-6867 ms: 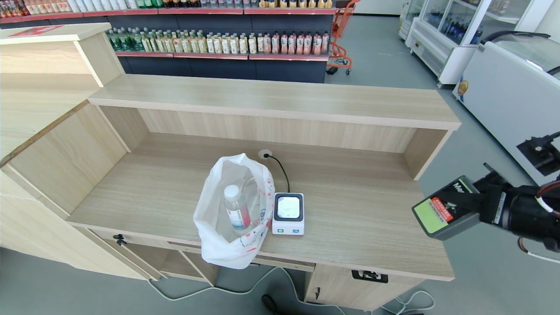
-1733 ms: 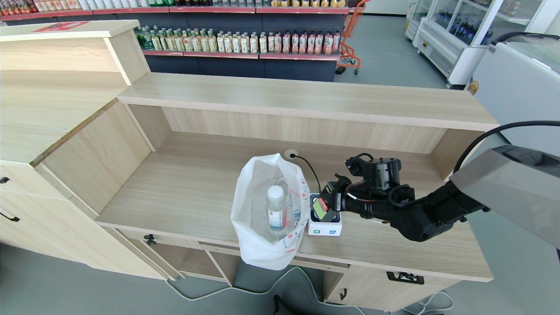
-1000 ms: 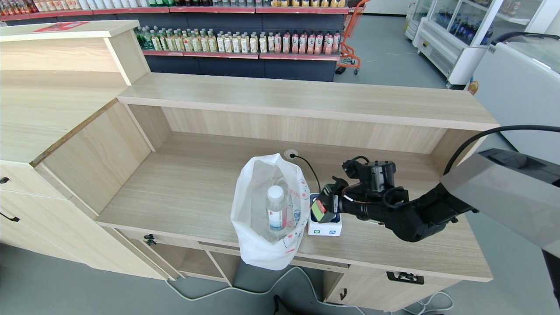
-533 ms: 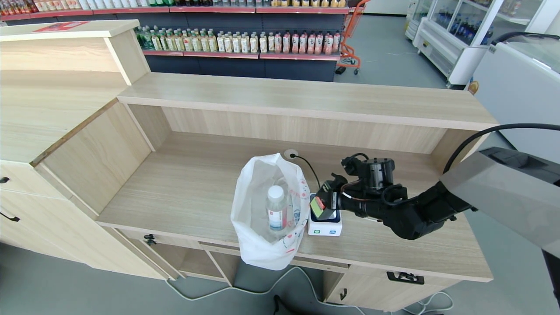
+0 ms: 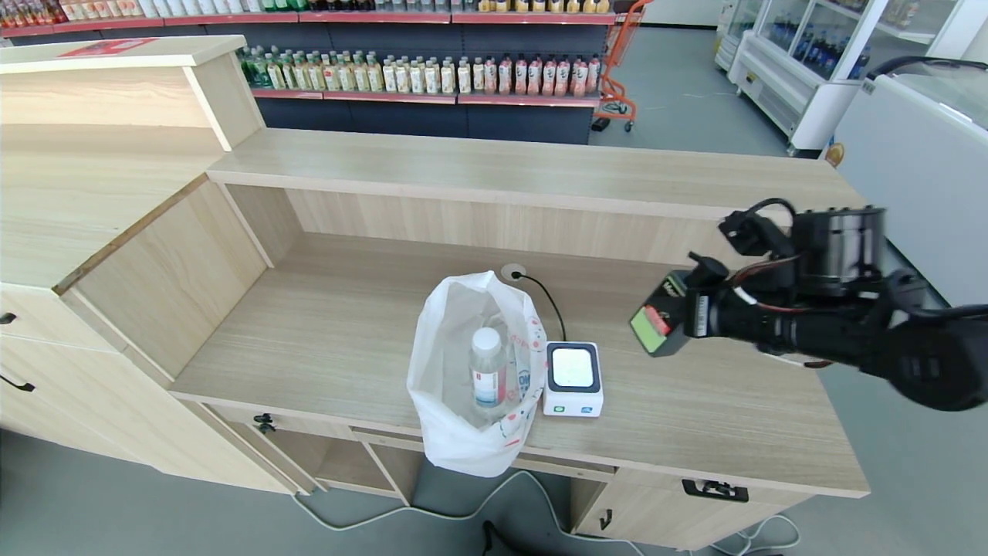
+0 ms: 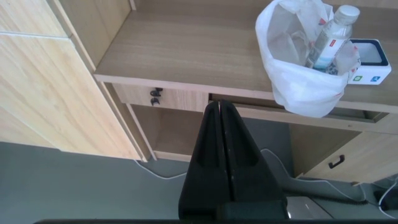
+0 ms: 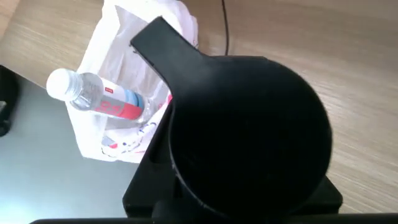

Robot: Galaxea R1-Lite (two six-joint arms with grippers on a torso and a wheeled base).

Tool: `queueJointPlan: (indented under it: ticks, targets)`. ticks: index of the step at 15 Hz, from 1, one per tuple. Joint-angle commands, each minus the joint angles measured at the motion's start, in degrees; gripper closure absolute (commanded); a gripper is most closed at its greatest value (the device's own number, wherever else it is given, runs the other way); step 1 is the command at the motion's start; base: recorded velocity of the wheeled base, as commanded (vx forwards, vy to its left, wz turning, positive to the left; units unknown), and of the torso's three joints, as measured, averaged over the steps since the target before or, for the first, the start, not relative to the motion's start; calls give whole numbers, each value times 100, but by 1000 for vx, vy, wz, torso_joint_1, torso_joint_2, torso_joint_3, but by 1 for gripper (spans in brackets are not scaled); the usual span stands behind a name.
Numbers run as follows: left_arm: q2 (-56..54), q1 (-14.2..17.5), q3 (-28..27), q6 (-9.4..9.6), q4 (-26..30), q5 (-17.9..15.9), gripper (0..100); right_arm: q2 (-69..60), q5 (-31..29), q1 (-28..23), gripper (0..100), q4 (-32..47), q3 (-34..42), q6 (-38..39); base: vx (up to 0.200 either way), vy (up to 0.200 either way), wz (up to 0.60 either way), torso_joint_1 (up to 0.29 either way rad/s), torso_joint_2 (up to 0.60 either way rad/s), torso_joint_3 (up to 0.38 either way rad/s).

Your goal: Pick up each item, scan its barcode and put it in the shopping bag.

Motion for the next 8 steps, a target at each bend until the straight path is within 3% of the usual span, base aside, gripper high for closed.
queueJointPlan:
  ticks: [1, 3, 8]
  targets:
    - [6, 0, -7, -1, 4, 1, 100, -1667, -432, -566, 100, 579, 578, -745, 0, 0, 0, 0, 0, 0]
    - [6, 0, 2, -1, 4, 1, 100, -2124, -1698, -750, 100, 650, 771, -1202, 0, 0, 0, 0, 0, 0]
    - [6, 0, -7, -1, 4, 1, 100, -3522, -1803, -706, 100, 1115, 1721, -1457, 0, 0, 0, 0, 0, 0]
